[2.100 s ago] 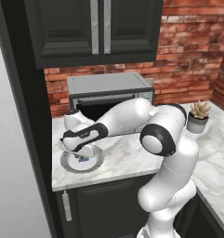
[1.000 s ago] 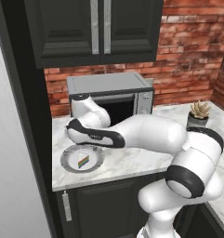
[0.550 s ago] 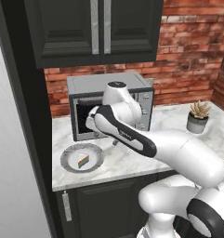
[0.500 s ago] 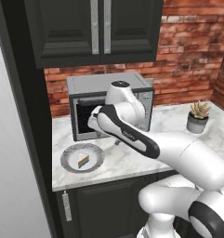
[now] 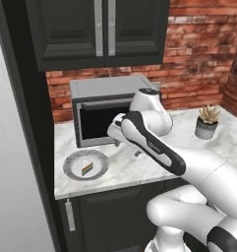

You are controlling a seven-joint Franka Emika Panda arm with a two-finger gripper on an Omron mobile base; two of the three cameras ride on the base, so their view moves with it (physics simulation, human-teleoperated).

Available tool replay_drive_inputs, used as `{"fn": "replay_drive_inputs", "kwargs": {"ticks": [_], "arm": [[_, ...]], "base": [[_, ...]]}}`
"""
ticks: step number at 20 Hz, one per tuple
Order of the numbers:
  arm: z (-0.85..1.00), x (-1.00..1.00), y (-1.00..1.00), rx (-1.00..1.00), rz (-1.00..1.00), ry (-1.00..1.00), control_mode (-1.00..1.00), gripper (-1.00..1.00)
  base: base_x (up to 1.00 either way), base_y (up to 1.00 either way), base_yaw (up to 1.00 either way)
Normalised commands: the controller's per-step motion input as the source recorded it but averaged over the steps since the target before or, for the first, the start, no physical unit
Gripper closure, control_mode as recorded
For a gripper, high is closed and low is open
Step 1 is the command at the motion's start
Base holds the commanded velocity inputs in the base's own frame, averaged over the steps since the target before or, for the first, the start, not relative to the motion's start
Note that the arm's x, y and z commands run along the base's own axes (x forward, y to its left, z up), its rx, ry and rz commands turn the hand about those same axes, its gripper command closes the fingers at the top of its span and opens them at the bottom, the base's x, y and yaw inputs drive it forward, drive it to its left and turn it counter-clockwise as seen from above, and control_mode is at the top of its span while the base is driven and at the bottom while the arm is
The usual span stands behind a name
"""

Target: Take the baked cake out of the oven and place it on the plate for cooling. Then close the oven door.

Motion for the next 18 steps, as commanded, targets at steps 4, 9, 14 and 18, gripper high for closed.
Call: {"fn": "replay_drive_inputs", "kwargs": {"ticks": [4, 9, 14, 18], "arm": [[0.0, 0.0, 0.0, 0.0, 0.0, 0.0, 1.0, -1.0], [0.0, 0.0, 0.0, 0.0, 0.0, 0.0, 1.0, -1.0], [0.0, 0.0, 0.0, 0.0, 0.0, 0.0, 1.0, -1.0], [0.0, 0.0, 0.0, 0.0, 0.0, 0.0, 1.0, -1.0]], "base": [[-1.0, 0.31, -0.02], [-1.0, 0.49, 0.18], [-0.71, 0.51, 0.67], [0.03, 0.49, 0.67]]}}
